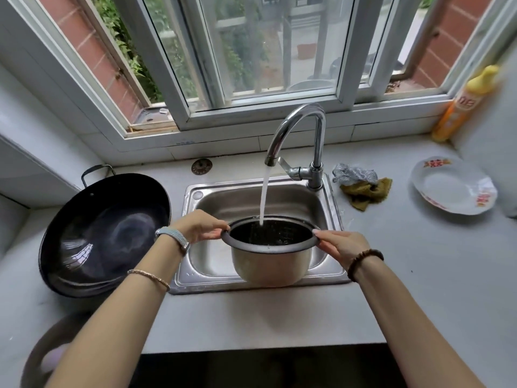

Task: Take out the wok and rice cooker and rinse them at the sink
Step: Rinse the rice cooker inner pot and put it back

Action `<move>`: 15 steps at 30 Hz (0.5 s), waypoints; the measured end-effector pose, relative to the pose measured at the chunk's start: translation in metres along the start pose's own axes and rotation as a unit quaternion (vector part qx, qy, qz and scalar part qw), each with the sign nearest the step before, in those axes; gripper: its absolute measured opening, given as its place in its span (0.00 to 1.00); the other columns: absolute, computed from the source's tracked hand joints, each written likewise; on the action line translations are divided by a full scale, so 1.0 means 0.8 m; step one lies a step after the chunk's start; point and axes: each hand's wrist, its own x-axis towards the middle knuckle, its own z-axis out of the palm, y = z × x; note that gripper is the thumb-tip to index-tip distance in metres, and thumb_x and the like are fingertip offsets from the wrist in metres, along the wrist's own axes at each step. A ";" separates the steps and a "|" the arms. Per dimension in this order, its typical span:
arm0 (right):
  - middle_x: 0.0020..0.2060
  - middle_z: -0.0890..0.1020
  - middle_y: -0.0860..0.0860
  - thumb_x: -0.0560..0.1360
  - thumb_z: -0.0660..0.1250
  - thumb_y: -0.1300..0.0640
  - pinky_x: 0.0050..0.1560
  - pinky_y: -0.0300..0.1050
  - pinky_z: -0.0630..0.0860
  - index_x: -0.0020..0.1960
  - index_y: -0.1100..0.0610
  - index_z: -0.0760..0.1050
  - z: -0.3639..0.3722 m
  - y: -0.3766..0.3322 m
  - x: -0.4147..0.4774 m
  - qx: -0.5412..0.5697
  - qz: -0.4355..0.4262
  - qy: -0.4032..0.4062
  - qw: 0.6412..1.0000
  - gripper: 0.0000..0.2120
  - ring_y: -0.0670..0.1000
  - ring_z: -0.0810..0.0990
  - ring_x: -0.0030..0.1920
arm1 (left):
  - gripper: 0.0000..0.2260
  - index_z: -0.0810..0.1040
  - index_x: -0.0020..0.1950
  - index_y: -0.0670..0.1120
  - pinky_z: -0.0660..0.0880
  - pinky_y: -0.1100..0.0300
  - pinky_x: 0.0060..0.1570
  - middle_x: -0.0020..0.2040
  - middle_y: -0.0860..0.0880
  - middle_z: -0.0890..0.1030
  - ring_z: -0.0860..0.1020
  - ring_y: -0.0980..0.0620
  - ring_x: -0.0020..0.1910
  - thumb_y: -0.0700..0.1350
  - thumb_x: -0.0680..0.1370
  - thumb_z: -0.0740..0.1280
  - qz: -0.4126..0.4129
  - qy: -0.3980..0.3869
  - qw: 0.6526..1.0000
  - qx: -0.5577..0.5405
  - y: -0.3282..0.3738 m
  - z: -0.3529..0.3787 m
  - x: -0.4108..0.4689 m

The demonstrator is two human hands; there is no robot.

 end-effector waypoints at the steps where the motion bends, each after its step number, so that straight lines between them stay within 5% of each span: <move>1: 0.47 0.82 0.65 0.69 0.73 0.68 0.41 0.36 0.81 0.52 0.74 0.78 -0.005 -0.003 0.001 -0.006 -0.004 0.009 1.000 0.14 0.54 0.83 0.46 | 0.06 0.78 0.39 0.40 0.75 0.71 0.35 0.33 0.46 0.74 0.73 0.56 0.28 0.35 0.75 0.69 -0.003 -0.008 1.000 0.002 0.001 0.006 0.004; 11: 0.50 0.80 0.65 0.68 0.75 0.68 0.37 0.36 0.81 0.58 0.72 0.74 -0.025 -0.015 0.017 -0.078 -0.056 0.068 0.993 0.21 0.56 0.83 0.40 | 0.04 0.78 0.43 0.37 0.77 0.68 0.28 0.31 0.44 0.79 0.79 0.56 0.23 0.31 0.76 0.67 -0.006 -0.047 0.999 -0.027 0.005 0.051 0.031; 15: 0.41 0.80 0.61 0.69 0.73 0.71 0.33 0.36 0.80 0.60 0.70 0.73 -0.017 -0.017 0.022 -0.104 -0.092 0.073 0.988 0.21 0.54 0.81 0.37 | 0.08 0.77 0.52 0.35 0.77 0.67 0.27 0.33 0.43 0.81 0.81 0.55 0.24 0.29 0.75 0.68 0.012 -0.043 0.998 -0.044 0.006 0.061 0.041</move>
